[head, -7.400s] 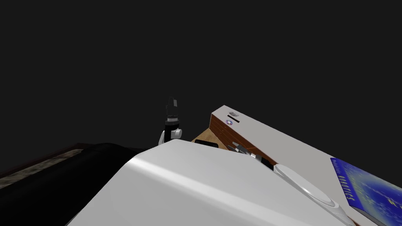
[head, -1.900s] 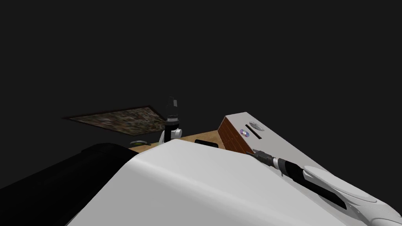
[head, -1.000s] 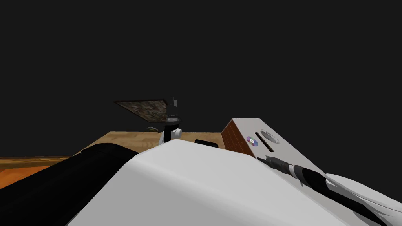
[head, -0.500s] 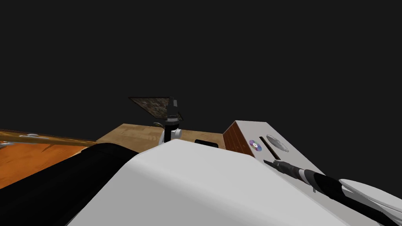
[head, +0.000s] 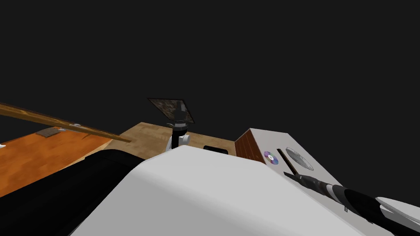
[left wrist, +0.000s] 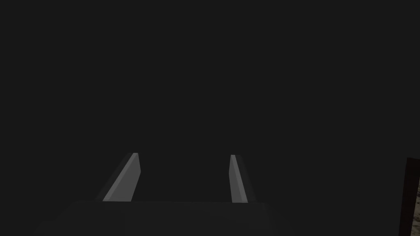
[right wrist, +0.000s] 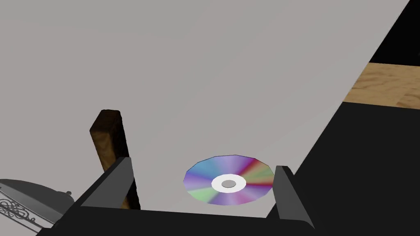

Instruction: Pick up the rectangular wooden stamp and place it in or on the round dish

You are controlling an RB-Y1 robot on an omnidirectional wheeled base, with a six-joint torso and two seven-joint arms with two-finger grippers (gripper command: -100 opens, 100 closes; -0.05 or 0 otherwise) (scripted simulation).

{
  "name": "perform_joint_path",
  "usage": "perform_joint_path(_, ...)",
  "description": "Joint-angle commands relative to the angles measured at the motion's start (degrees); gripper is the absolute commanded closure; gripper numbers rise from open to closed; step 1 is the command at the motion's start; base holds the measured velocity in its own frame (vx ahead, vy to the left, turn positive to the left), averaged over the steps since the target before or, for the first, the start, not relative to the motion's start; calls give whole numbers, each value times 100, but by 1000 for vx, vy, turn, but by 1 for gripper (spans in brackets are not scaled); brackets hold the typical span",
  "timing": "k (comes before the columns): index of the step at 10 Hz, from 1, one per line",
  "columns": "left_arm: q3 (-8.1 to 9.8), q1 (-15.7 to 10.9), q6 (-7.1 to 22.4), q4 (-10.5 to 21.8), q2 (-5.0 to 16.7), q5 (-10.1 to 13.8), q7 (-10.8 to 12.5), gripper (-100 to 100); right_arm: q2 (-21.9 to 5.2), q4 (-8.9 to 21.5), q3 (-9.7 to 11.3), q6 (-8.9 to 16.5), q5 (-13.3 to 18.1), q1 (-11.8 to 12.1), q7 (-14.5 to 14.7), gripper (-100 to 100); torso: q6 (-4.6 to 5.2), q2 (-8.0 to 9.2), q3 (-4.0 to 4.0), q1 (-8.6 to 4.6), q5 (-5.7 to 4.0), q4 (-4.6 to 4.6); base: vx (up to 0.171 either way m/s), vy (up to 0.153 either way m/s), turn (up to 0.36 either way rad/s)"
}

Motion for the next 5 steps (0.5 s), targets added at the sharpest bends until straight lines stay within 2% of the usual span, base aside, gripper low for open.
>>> perform_joint_path(1,0,0,0,0,0,0,0,0,46,286,86,-34,2,-104,-80,-100,0,0,0,0,0,0,-22,-35,183)
perform_joint_path(2,0,-1,0,0,0,0,0,0,60,483,144,-53,-14,-138,-164,-100,-5,-1,0,-2,0,0,-27,-51,288)
perform_joint_path(4,0,0,0,0,0,0,0,0,60,552,144,-53,-14,-138,-164,-100,2,-3,-2,3,0,-1,-5,-11,19)
perform_joint_path(5,0,0,0,0,0,0,0,0,81,739,200,-70,-30,-166,-248,-100,1,-6,-4,8,1,-1,4,10,84)
